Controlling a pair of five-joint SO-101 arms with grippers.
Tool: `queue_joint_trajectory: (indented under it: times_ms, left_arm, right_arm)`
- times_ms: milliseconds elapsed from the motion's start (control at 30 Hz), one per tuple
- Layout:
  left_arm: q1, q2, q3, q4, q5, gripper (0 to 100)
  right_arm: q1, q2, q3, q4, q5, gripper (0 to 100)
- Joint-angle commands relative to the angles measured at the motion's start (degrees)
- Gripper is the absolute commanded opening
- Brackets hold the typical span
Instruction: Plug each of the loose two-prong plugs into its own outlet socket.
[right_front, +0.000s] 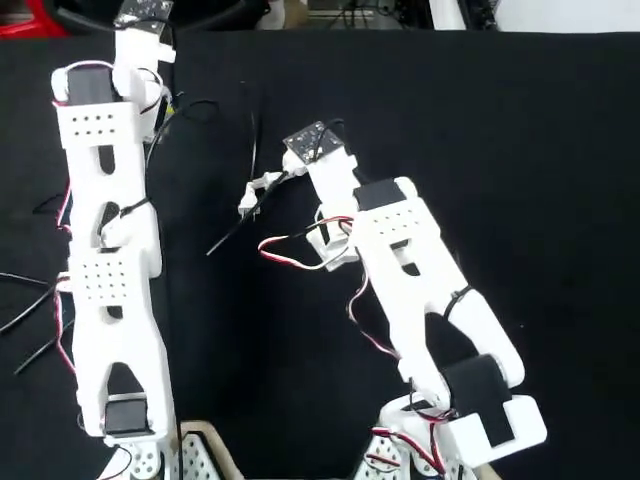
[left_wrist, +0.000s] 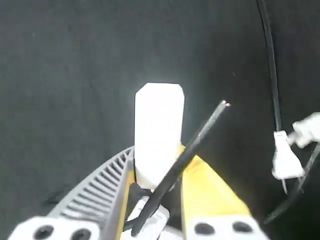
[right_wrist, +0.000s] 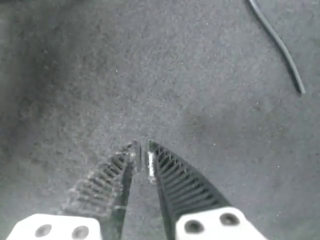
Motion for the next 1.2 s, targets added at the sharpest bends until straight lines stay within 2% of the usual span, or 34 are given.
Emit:
queue_joint_trajectory:
  times_ms: [0,333,633,933,1167]
  left_arm:
    - [1.89,-11.96,11.91,0.35,0.53,3]
    - [5.93,-41.41,45.14,0.09,0.00,3]
    - [8.92,-58.55,69.41,-0.53,-15.03,3]
    - [9.45,-75.78,102.90,-18.46,-28.31,3]
    - [10.95,-96.97,126.73,-31.21,-32.00,3]
  right_arm:
    - [0.88,-0.04,-2.95,-0.70,-0.09,1.8]
    - [0.88,-0.04,-2.95,-0.53,-0.18,1.8]
    - [0.88,-0.04,-2.95,-0.35,-0.18,1.8]
    - [2.20,-0.57,-3.47,0.97,-0.18,1.8]
    - [5.27,-0.57,-5.67,2.46,-0.18,1.8]
